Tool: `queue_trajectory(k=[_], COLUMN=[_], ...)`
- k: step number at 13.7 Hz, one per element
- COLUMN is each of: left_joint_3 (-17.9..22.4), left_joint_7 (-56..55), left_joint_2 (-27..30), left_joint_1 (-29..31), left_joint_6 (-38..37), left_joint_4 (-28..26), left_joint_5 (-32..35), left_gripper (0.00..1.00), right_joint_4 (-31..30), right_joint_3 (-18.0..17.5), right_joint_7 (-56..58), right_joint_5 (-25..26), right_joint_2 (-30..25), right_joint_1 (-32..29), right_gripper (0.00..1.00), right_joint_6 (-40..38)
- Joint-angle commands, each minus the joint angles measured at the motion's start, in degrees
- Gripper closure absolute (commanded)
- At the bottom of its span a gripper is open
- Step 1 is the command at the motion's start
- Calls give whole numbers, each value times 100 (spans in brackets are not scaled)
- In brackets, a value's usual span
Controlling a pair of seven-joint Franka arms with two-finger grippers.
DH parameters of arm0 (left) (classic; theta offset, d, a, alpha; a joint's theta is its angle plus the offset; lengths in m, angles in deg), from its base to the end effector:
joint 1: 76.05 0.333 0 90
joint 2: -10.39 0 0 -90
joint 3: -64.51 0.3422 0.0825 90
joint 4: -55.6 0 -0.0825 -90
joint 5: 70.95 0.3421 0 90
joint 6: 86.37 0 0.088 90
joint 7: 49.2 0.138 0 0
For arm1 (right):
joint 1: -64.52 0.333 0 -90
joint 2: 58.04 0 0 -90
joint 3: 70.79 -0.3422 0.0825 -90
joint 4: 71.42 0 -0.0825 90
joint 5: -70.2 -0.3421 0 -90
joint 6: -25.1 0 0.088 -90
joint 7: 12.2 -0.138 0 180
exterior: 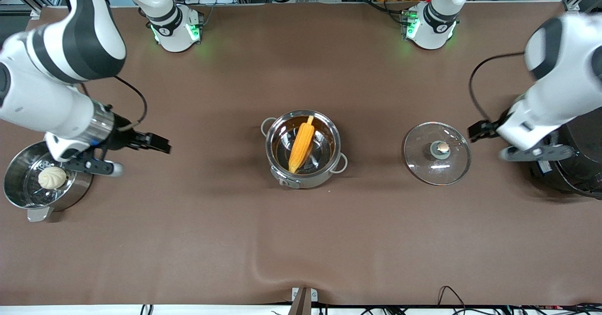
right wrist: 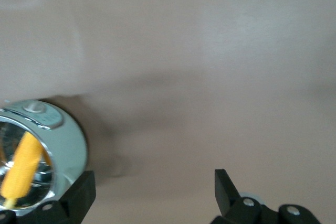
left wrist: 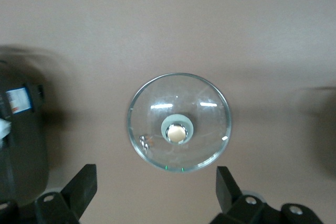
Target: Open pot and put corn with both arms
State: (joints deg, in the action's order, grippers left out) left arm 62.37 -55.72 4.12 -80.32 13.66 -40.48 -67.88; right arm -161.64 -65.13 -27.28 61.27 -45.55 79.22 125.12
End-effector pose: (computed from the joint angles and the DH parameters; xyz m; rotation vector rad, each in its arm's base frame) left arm 0.5509 -0.0545 0.5303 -3.0884 0.0129 0.0536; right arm 0.5769 0.1160 0.5141 -3.0138 0.2026 0.1091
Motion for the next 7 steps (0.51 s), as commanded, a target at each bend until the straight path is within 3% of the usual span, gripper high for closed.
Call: queue_trajectory(k=[1, 4, 7], left_joint_3=[-58, -23, -31], left_joint_7=[62, 344, 256], left_joint_2=[-6, 319, 495], left_joint_1=[76, 85, 76], left_joint_6=[-834, -1231, -1408], left_joint_4=[835, 916, 890], left_joint_5=[-131, -245, -351], left_gripper=[0, 0, 0], right_joint_4=[-119, 117, 952], right_joint_3=[-91, -74, -82], right_joint_7=[241, 840, 823], right_joint_5=[495, 594, 646], right_joint_2=[-473, -659, -563], right_joint_1=[-160, -538, -705], right_gripper=[0, 0, 0], right_joint_6=[-185, -351, -1230])
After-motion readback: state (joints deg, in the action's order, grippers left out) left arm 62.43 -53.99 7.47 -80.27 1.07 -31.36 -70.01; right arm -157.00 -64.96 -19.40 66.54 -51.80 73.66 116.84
